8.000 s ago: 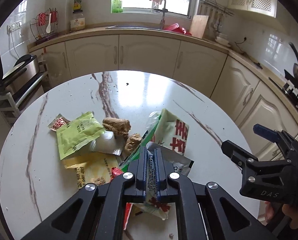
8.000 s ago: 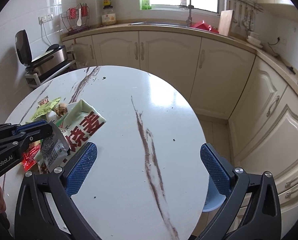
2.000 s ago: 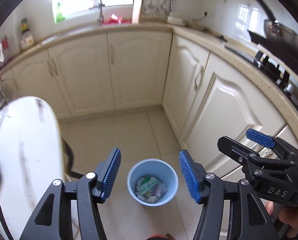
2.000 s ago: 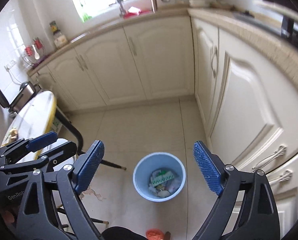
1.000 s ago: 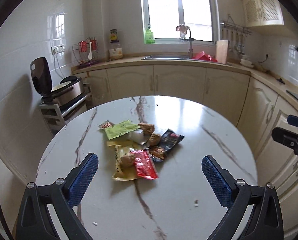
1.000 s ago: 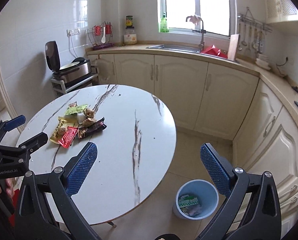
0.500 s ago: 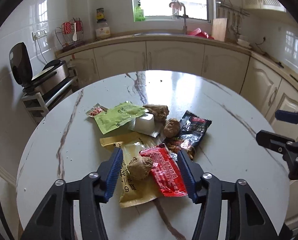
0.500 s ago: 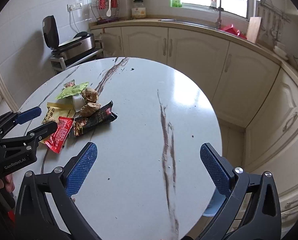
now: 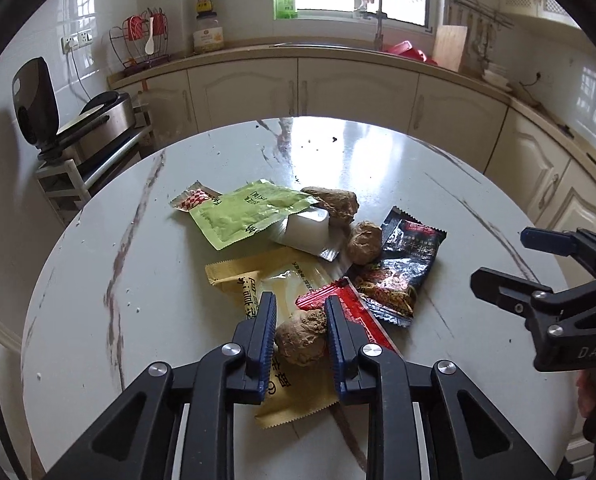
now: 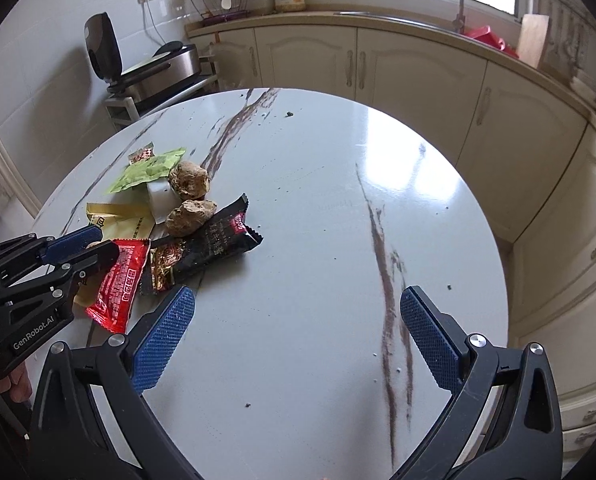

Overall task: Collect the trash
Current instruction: 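Grasp the brown lump with the left tool while the right tool grasps the black snack packet, then carry lump and black packet over the blue bin and open both tools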

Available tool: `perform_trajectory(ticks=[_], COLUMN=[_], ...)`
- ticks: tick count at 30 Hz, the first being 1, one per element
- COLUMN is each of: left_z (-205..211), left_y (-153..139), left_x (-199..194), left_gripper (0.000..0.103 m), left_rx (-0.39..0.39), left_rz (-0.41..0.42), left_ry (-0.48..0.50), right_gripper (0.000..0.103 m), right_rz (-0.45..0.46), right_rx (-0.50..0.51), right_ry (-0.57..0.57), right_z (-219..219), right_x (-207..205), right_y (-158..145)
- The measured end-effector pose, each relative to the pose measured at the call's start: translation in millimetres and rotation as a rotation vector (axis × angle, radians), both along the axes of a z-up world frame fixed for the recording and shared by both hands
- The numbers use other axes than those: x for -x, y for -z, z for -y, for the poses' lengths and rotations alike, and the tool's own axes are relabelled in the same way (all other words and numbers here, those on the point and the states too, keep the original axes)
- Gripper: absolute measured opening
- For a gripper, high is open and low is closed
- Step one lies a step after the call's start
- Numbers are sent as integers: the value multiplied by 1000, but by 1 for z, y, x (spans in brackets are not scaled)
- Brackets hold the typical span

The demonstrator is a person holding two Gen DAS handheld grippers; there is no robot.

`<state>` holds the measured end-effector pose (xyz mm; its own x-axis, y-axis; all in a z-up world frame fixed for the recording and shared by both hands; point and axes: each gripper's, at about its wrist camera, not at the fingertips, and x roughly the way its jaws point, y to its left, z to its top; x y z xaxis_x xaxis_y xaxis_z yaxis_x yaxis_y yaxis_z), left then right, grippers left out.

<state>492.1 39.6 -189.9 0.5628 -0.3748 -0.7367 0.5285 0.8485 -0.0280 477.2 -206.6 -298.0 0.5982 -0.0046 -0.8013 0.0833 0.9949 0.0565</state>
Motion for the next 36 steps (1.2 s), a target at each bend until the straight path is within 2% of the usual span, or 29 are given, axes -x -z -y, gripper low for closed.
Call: perform_trajectory(ticks=[3, 6, 12, 15, 17, 18, 19, 21, 22, 25, 27, 36], left_z=[-2, -3, 0, 1, 1, 1, 0, 1, 2, 5, 9, 45], left_y=[-6, -13, -10, -9, -8, -8, -9, -11, -12, -16, -20, -45], left_x=[4, 6, 10, 13, 14, 14, 14, 16, 17, 20, 23, 53], left_gripper=[20, 20, 20, 20, 20, 20, 20, 20, 20, 20, 20, 20], left_rx=[35, 29, -8, 1, -4, -3, 2, 4, 0, 2, 2, 9], left_rz=[-14, -2, -14, -23, -23, -24, -27, -27, -25, -20, -16, 15], left_ry=[-4, -5, -8, -5, -7, -8, -7, -5, -3, 7, 14, 73], right_gripper=[103, 102, 88, 87, 80, 68, 47, 33, 24, 14, 8, 7], right_rz=[-25, -46, -54, -44, -27, -22, -10, -1, 8, 13, 30, 108], right_rx=[-10, -32, 1, 20, 37, 44, 36, 30, -9, -61, -54, -57], right_ry=[-7, -7, -15, -9, -15, -22, -41, -59, -76, -81, -89, -46], right_z=[-8, -13, -31, -38, -41, -42, -44, -43, -39, -27, -21, 30], right_x=[-14, -28, -43, -48, -51, -52, -53, -53, -51, -45, -36, 13], right_y=[5, 11, 15, 17, 17, 16, 14, 13, 13, 9, 4, -23])
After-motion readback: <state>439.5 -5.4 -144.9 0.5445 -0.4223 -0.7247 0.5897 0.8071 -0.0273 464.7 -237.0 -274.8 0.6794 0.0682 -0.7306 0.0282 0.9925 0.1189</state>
